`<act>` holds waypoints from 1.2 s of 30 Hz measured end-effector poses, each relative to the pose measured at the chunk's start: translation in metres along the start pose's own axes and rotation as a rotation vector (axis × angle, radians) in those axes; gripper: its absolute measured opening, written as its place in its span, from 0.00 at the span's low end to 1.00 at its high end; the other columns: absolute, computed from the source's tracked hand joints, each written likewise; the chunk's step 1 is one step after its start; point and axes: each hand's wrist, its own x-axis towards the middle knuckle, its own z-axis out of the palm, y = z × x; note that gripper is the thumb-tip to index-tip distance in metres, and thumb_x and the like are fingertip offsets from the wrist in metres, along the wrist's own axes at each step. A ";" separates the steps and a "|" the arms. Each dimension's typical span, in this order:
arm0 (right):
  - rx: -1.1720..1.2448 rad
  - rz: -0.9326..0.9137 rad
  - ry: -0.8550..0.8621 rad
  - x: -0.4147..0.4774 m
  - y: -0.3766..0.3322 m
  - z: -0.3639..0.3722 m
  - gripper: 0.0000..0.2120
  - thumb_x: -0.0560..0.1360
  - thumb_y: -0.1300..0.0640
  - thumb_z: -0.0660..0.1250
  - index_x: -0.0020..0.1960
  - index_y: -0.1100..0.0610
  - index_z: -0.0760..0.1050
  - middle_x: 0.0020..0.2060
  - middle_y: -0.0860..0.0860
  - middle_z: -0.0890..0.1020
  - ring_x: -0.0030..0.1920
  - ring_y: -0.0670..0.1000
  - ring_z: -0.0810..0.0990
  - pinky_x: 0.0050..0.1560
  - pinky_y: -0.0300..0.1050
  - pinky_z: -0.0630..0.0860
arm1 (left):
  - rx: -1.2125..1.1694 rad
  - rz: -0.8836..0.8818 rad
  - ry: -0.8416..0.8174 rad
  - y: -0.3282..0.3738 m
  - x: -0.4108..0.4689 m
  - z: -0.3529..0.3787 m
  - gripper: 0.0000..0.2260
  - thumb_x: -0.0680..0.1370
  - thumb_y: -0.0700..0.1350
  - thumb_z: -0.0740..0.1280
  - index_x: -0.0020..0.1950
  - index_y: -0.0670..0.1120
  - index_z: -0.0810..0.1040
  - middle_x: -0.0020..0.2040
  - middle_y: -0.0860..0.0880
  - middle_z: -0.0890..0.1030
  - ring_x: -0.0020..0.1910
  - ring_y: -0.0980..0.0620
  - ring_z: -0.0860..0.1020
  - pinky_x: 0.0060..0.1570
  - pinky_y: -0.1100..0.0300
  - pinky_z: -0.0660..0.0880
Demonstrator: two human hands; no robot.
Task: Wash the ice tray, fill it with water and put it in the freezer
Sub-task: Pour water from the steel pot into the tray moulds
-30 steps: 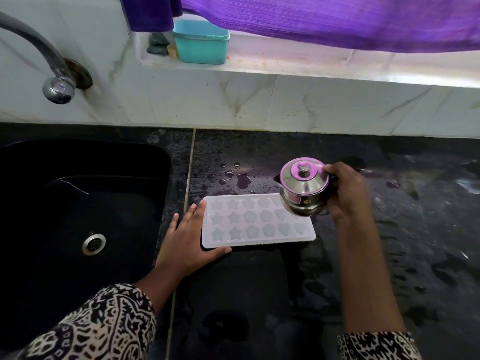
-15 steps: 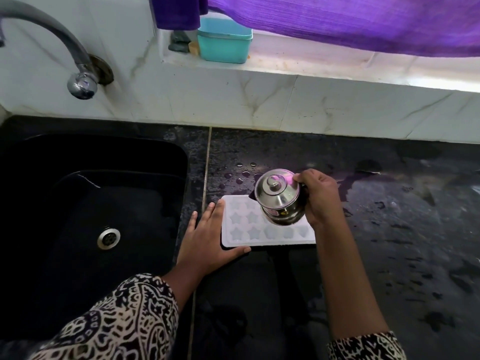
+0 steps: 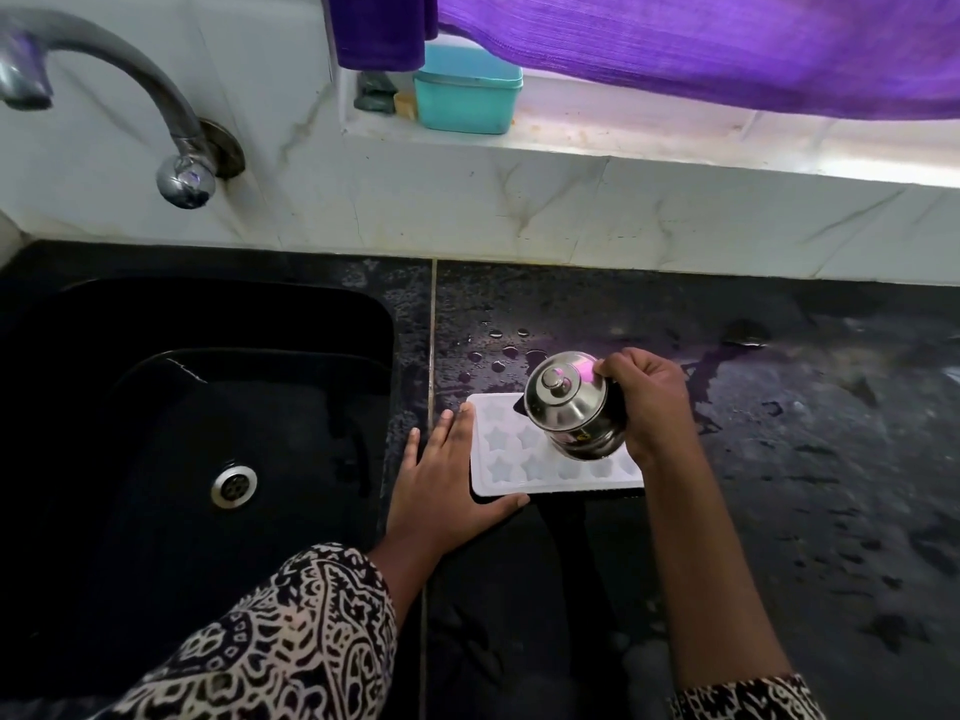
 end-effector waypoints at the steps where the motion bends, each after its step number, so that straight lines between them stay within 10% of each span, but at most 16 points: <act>1: -0.001 0.002 0.001 0.000 0.001 0.001 0.17 0.70 0.69 0.65 0.27 0.58 0.64 0.22 0.50 0.65 0.23 0.45 0.64 0.26 0.36 0.65 | -0.002 0.002 0.000 0.000 0.000 0.000 0.52 0.67 0.76 0.56 0.80 0.50 0.40 0.80 0.56 0.47 0.78 0.58 0.44 0.75 0.53 0.38; 36: -0.093 -0.014 -0.023 0.006 -0.005 0.007 0.09 0.70 0.67 0.65 0.33 0.63 0.69 0.27 0.56 0.68 0.28 0.49 0.68 0.28 0.38 0.68 | 0.023 0.017 0.006 -0.002 0.001 0.002 0.51 0.66 0.78 0.49 0.80 0.49 0.40 0.80 0.56 0.47 0.79 0.57 0.45 0.75 0.52 0.39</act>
